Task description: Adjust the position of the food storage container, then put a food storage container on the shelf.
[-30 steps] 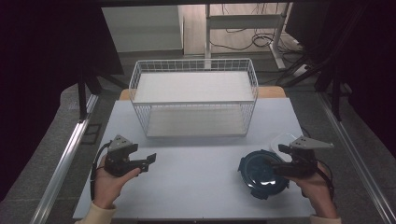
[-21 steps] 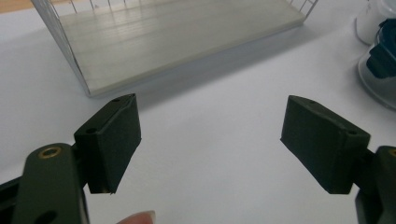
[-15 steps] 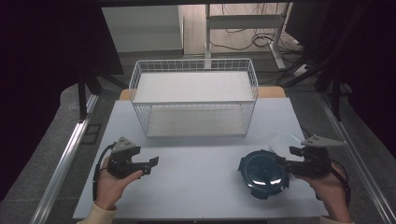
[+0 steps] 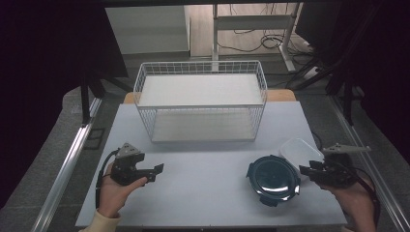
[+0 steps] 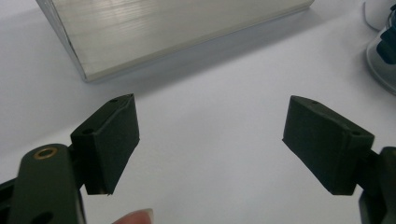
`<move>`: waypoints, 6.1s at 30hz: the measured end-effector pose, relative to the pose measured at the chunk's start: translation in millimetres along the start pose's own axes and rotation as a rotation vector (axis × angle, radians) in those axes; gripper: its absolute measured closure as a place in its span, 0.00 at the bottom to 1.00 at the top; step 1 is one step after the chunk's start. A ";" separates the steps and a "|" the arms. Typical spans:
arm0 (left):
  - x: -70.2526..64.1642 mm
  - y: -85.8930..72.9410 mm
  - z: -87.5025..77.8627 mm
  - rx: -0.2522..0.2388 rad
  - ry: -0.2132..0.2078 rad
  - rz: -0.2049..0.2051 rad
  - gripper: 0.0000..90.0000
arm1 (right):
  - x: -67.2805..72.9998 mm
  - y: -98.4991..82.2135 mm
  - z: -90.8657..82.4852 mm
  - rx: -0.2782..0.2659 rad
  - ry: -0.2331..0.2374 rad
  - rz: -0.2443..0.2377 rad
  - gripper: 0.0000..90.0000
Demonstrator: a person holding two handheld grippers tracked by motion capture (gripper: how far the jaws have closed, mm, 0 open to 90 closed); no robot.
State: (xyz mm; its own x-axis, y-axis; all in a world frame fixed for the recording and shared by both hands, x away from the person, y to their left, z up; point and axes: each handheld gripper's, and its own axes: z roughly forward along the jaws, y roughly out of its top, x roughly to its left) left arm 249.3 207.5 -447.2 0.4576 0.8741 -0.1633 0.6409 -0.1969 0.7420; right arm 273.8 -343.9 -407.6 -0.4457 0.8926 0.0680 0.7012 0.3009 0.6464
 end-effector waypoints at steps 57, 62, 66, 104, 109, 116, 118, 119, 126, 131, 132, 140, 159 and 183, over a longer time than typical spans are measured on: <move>-3.8 -5.8 15.2 0.063 -0.009 0.022 0.20 | 38.0 -10.8 58.7 0.213 -0.019 -0.142 0.99; -3.6 -6.0 16.0 0.066 -0.009 0.023 0.20 | 41.0 -9.0 61.7 0.203 -0.016 -0.146 0.99; -4.2 -5.8 16.1 0.065 -0.010 0.024 0.20 | 44.7 -7.4 63.9 0.200 -0.017 -0.149 0.99; -5.0 -5.5 16.1 0.065 -0.017 0.021 0.20 | 105.0 25.7 103.7 0.192 0.038 -0.245 0.99; -4.2 -5.6 15.4 0.062 -0.017 0.017 0.20 | 114.4 29.9 108.0 0.204 0.050 -0.263 0.99; -3.9 -5.5 14.6 0.061 -0.015 0.016 0.20 | 124.6 38.1 116.0 0.215 0.052 -0.271 0.99; -3.7 -5.7 14.8 0.062 -0.015 0.015 0.20 | 128.2 40.7 118.6 0.218 0.055 -0.276 0.99; -3.7 -5.7 14.9 0.063 -0.015 0.015 0.20 | 131.0 41.7 119.9 0.220 0.057 -0.280 0.99; -3.3 -5.6 14.4 0.062 -0.009 0.016 0.20 | 145.0 42.1 122.3 0.222 0.072 -0.318 0.99; -4.0 -5.4 14.3 0.063 -0.007 0.019 0.20 | 155.1 40.7 123.7 0.211 0.090 -0.344 0.99; -4.2 -5.4 14.2 0.063 -0.007 0.020 0.20 | 156.7 40.3 124.2 0.207 0.097 -0.349 0.99; -4.9 -6.3 17.2 0.071 -0.011 0.028 0.20 | 145.1 37.6 124.1 0.134 0.165 -0.302 0.99; 4.9 -4.7 8.0 0.042 -0.020 0.004 0.20 | 107.8 36.8 81.2 -0.076 0.282 -0.139 0.34; -12.8 -1.6 9.0 0.001 -0.078 -0.052 0.16 | 104.3 23.3 80.1 -0.053 0.300 -0.087 0.21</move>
State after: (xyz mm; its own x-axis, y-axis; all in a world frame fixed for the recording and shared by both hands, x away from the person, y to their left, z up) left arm 248.0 192.7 -452.1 0.4707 0.8457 -0.2514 0.6652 -0.1529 0.7309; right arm 288.1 -216.8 -446.3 -0.6526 0.7229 0.2270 0.6269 0.3469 0.6976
